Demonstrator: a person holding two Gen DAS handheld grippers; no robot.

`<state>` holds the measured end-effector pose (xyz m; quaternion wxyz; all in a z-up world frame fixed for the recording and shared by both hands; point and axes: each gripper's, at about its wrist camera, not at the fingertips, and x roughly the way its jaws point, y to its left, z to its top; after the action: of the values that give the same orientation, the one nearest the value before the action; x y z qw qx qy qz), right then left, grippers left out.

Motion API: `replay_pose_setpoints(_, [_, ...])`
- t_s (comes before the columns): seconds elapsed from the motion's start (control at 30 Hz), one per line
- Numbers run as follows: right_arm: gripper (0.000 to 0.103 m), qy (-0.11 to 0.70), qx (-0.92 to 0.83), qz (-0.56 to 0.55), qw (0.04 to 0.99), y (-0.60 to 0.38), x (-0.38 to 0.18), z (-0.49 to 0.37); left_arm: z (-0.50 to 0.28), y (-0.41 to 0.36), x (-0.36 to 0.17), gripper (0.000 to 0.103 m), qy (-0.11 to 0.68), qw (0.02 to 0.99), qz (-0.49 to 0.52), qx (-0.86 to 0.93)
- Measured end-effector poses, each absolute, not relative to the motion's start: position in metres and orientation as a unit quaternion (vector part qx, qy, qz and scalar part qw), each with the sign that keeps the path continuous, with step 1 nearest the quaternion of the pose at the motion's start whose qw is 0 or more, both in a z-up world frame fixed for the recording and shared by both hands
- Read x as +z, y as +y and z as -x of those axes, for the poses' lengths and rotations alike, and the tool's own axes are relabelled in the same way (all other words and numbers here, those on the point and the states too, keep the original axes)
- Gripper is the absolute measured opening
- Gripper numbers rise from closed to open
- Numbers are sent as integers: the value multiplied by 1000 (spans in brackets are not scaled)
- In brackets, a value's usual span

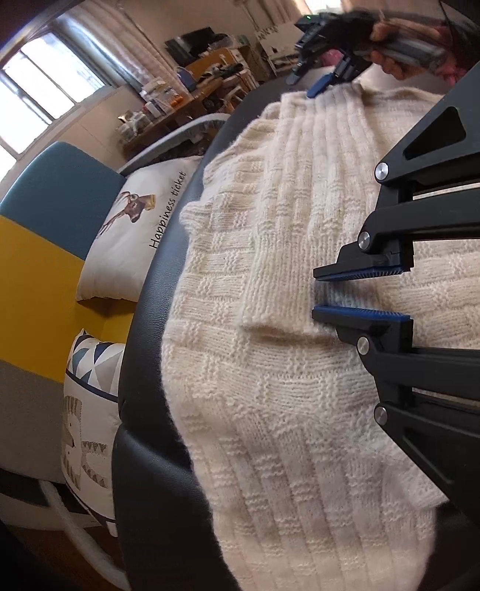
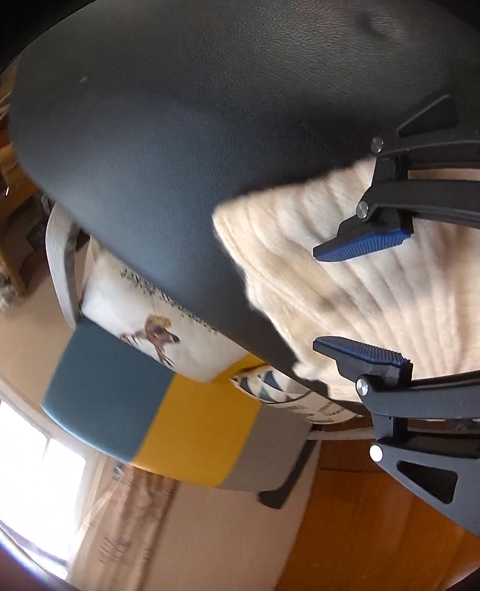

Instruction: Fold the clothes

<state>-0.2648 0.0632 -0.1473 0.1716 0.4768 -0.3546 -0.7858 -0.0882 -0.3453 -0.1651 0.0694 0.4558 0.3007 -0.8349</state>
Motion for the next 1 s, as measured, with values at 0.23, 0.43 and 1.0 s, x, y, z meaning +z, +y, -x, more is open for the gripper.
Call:
replay_pose_setpoints(0.23, [43,-178,-806,-515,230,-30,-131,248,47,-386,-135,19,396,65,-390,-829])
replay_pose_setpoints(0.43, [43,-150,-810,-513,242,-67,-128,214,-67,-470,-125,28,477,135,-329,-804])
replay_pose_setpoints(1.0, [43,-114,-805,-508,283,-130,-113,117,-324,-650,-211,31,703,302,-185,-617])
